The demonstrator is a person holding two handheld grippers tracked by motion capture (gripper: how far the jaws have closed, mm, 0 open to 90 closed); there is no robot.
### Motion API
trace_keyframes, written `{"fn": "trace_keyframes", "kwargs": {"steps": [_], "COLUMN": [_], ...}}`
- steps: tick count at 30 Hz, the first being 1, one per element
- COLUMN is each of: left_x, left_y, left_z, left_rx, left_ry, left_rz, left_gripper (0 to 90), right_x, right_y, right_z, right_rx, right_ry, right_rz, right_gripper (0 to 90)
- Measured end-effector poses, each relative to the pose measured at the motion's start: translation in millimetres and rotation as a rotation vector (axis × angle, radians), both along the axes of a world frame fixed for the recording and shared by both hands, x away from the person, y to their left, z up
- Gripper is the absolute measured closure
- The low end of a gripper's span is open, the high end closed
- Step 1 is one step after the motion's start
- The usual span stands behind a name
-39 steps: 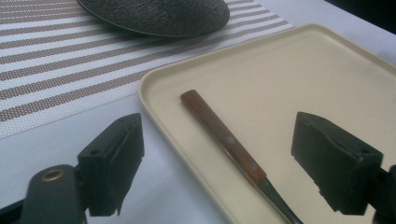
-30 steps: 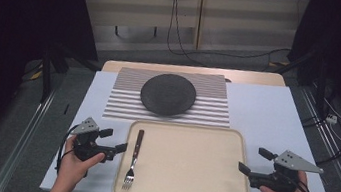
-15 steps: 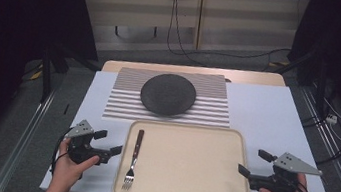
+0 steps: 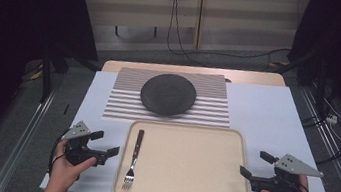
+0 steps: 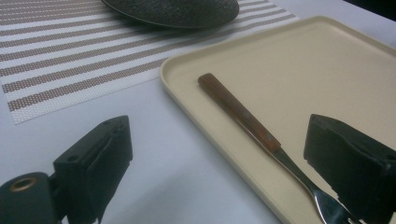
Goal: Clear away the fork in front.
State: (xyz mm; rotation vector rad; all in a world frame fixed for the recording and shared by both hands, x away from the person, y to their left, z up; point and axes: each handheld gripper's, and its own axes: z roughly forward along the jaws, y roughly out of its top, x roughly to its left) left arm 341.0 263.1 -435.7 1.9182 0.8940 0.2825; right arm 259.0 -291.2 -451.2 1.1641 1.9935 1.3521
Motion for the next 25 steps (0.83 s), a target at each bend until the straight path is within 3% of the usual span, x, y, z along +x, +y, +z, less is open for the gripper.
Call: {"fn": "trace_keyframes", "kwargs": {"steps": [25], "left_x": [-2.7], "left_y": [0.5], "left_z": [-2.5], "left_rx": [-0.007], "left_ry": [-0.006], "left_rz": [-0.009], "left_gripper": [7.0], "right_x": [-1.4], "right_y": [-3.4], "right_z": [-3.0], "right_rx": [-0.005], "right_ry": [0.005], "right_rz": [-0.006], "right_gripper": [10.4]}}
